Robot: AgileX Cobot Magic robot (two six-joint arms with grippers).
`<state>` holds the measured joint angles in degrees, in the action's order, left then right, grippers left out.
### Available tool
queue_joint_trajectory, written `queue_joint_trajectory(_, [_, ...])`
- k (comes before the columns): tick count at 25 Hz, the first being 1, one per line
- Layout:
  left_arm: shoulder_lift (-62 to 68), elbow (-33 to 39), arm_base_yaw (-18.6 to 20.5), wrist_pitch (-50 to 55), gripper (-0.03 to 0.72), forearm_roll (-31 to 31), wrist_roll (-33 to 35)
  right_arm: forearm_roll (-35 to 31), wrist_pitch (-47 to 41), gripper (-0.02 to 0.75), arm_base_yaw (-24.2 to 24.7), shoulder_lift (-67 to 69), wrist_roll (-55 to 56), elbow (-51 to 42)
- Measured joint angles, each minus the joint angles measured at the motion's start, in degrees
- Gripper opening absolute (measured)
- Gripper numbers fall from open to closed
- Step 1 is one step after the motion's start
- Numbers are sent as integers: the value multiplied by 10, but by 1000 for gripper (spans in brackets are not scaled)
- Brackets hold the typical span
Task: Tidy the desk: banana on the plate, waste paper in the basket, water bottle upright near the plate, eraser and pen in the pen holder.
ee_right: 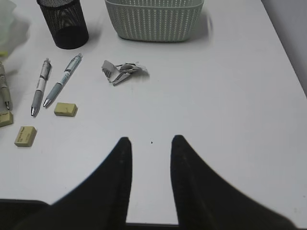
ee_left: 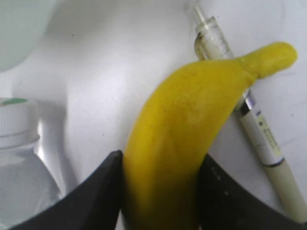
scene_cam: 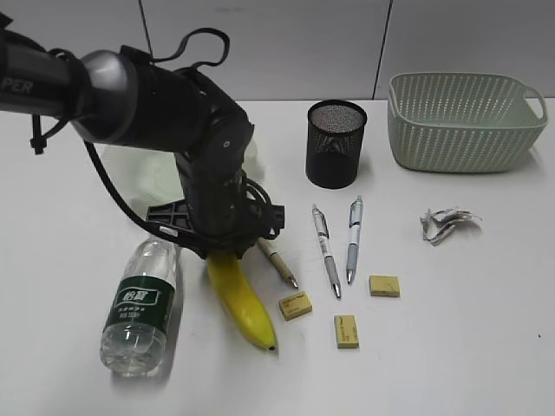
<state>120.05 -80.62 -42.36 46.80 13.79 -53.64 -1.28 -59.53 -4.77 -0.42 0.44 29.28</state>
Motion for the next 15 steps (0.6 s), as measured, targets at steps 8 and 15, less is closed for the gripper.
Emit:
queue_joint_trajectory(8, [-68,-51,5,-36,340,46,0,0,0,238,0,0,0,0])
queue_joint_trajectory(15, [-75,-96,121,-43,340,48,56,0,0,238,0,0,0,0])
